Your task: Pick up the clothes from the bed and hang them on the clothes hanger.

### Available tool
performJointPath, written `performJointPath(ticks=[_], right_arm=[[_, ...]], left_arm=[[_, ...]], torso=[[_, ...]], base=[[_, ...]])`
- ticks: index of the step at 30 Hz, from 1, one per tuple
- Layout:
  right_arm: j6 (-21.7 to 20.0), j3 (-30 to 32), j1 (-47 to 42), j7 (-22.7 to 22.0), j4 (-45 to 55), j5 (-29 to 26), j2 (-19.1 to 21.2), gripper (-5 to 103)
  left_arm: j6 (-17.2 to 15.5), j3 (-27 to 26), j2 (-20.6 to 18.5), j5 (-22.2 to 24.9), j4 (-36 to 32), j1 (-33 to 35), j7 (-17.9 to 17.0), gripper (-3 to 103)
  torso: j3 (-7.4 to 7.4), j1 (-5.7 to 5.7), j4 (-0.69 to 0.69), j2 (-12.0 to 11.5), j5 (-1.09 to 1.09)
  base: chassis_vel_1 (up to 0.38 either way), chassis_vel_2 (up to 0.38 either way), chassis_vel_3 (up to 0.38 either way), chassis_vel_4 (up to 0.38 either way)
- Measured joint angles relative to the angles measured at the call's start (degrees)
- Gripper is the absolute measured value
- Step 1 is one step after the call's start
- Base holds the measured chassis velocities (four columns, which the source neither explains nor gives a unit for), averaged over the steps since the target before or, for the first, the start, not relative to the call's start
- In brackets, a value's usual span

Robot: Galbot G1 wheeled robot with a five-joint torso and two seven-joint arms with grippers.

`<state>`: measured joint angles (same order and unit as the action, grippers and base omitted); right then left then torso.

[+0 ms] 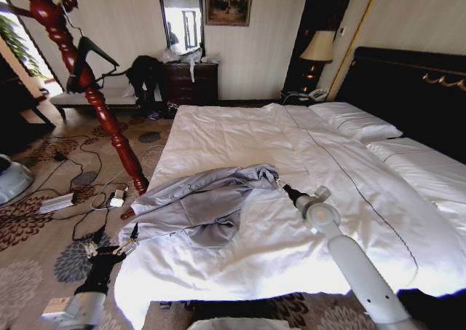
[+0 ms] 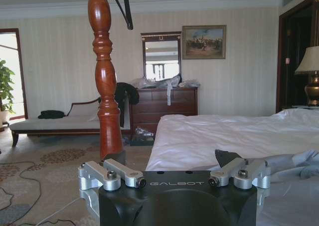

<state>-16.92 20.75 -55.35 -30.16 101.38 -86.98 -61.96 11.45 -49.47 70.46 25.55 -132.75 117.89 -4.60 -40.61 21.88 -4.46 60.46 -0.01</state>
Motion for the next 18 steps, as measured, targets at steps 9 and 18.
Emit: performJointPath(ticks=[9, 18], right_arm=[[-0.81, -2.6, 2.04, 1.74, -5.63, 2.82, -8.21, 100], [-0.44, -2.89, 6.6, 2.27, -12.55, 5.16, -14.07, 100]], left_arm=[[-0.07, -0.73, 0.58, 0.14, -0.51, 0.96, 0.01, 100], [-0.25, -0.73, -0.06, -0.36, -0.23, 0.57, -0.12, 100]], torso=[[0.0, 0.0, -0.01, 0.0, 0.0], [0.0, 0.0, 0.0, 0.0, 0.0]], base=[[0.0, 0.0, 0.0, 0.0], [0.0, 0.0, 0.0, 0.0]])
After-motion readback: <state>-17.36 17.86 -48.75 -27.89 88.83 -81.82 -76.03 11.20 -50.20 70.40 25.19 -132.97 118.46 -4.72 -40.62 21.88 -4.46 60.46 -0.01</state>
